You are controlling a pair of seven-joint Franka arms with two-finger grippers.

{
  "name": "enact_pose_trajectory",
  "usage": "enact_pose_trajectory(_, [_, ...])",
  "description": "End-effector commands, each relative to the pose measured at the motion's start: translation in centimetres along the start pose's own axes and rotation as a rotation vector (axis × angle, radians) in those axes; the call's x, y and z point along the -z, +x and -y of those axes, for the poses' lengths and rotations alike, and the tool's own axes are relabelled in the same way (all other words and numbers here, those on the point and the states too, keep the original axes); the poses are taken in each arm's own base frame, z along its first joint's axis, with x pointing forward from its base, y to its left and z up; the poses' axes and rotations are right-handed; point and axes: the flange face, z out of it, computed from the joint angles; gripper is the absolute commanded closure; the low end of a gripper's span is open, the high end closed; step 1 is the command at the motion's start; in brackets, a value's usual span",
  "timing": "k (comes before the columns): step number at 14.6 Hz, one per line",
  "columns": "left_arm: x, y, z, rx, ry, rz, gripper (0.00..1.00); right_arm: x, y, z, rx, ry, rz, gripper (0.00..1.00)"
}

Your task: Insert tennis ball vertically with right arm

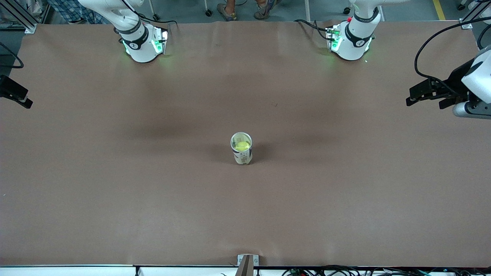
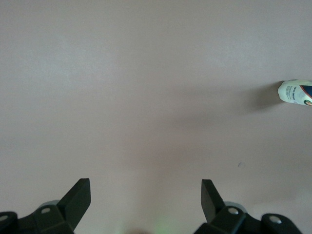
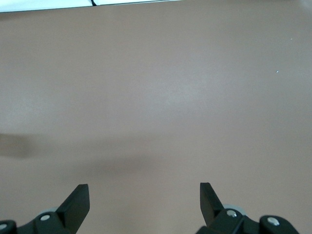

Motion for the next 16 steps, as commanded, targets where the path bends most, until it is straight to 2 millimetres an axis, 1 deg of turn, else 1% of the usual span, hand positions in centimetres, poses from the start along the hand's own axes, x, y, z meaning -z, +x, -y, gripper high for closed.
enact_pose_trajectory(1, [0.3, -2.6, -0.4, 0.007, 0.027, -0.040, 0.00, 0.3, 0.2, -0.3, -0.007, 0.016, -0.008, 0.00])
enact_pose_trajectory(3, [0.0, -4.4, -0.9, -0.002, 0.038, -0.088, 0.00, 0.3, 0.2, -0.1, -0.004, 0.016, -0.008, 0.00])
enact_pose_trajectory(5, [-0.1, -5.4, -1.0, -0.001, 0.041, -0.116, 0.00, 0.3, 0.2, -0.1, -0.004, 0.016, -0.008, 0.00])
enact_pose_trajectory(7, [-0.1, -5.4, -1.2, -0.007, 0.042, -0.116, 0.00, 0.3, 0.2, 0.0, -0.002, 0.018, -0.008, 0.00])
enact_pose_trajectory(8, [-0.1, -5.4, -1.7, -0.016, 0.045, -0.115, 0.00, 0.3, 0.2, 0.0, -0.002, 0.018, -0.008, 0.00])
enact_pose_trajectory(11, [0.0, -5.6, -1.4, -0.020, 0.099, -0.105, 0.00, 0.3, 0.2, 0.0, -0.002, 0.016, -0.008, 0.00])
enact_pose_trajectory(12, [-0.1, -5.8, -1.7, -0.027, 0.128, -0.095, 0.00, 0.3, 0.2, 0.0, -0.002, 0.018, -0.008, 0.00])
enact_pose_trajectory(14, [0.1, -6.2, -1.5, -0.023, 0.132, -0.081, 0.00, 0.3, 0.2, 0.0, -0.004, 0.018, -0.008, 0.00])
enact_pose_trajectory(16, [0.3, -6.5, -1.2, 0.017, 0.129, -0.062, 0.00, 0.3, 0.2, 0.0, -0.002, 0.018, -0.008, 0.00])
